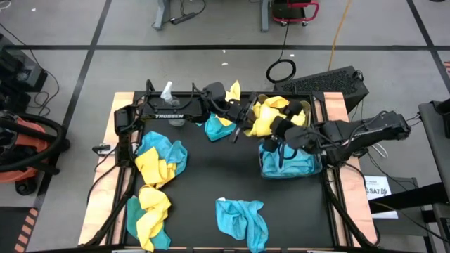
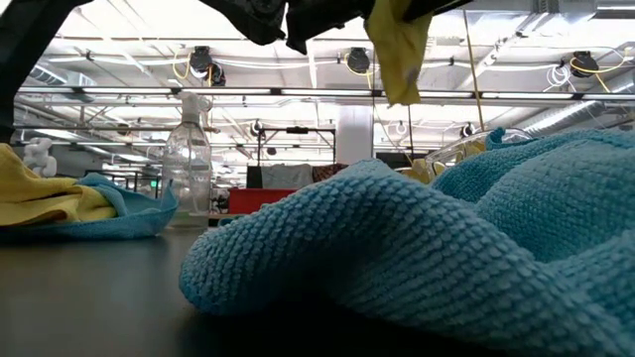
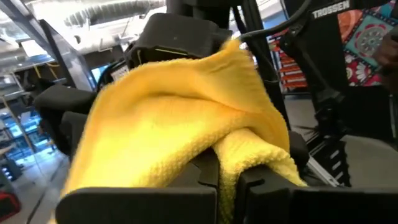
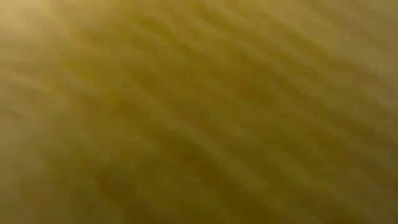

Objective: Sort microfiber towel by color & place in baskets
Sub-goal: Put the yellow microfiber towel into the top transparent bin

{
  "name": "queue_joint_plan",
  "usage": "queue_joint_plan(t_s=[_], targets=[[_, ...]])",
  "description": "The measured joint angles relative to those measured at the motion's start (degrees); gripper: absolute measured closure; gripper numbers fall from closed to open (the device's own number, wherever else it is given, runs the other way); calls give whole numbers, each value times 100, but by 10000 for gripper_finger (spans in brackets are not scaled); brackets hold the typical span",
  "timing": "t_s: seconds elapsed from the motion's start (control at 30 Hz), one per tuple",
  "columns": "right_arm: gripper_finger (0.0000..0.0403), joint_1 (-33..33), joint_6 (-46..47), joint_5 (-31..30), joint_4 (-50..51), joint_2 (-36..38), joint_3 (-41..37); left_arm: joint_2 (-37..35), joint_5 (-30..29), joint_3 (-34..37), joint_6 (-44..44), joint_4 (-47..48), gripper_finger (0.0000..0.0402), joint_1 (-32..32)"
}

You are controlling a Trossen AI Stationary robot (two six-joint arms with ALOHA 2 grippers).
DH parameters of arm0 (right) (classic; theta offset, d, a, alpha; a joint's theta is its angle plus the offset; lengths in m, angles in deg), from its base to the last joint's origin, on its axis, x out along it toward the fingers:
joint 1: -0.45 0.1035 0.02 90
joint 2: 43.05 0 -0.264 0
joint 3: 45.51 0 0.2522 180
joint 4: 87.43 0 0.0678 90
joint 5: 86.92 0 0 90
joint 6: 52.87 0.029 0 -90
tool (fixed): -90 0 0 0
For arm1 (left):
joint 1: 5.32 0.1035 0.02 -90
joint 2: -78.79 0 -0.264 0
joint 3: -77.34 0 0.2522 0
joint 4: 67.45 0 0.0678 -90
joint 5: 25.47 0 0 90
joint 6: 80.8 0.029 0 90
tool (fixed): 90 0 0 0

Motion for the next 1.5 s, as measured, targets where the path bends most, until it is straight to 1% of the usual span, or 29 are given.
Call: queue_joint_plan(t_s=[0.1,0.17,0.23,0.37,0.4,0.53,0.67,0.73,0.83,0.93,1.03,1.1,1.3,1.4,1.5], targets=[[138,-19,-104,292,-64,-2,0,-2,10,-1,2,0,399,-5],[181,-42,-126,330,-60,-2,-2,-2,12,-1,2,-22,398,13],[237,-46,-156,331,-29,-2,-2,-2,24,0,2,-70,390,29],[369,-48,-487,413,-34,0,-2,-2,45,0,2,-72,370,39],[384,-62,-524,485,-39,0,-2,-2,53,0,2,-58,364,39],[392,-128,-530,506,-27,3,-2,-2,-7,0,7,-16,335,64],[399,-125,-457,508,181,69,-2,-123,-92,2,18,246,284,165],[400,-125,-359,506,336,144,-2,-254,-323,2,87,621,250,236],[401,-127,-226,459,539,275,-2,-477,-901,2,516,1465,202,363],[401,-128,-150,443,628,436,-2,-717,-1420,2,843,2264,173,470],[402,-199,-87,432,752,592,-2,-911,-1939,2,1113,2914,165,537],[402,-329,0,432,920,667,-2,-1003,-2081,4,1123,3332,164,573],[402,-1079,199,504,1617,717,-2,-1172,-2107,2,1326,4561,164,580],[403,-1515,-223,963,1737,685,-2,-1169,-2086,7,1512,5311,164,516],[403,-1927,-689,1493,1747,675,-2,-1174,-2058,49,1656,5747,164,431]])
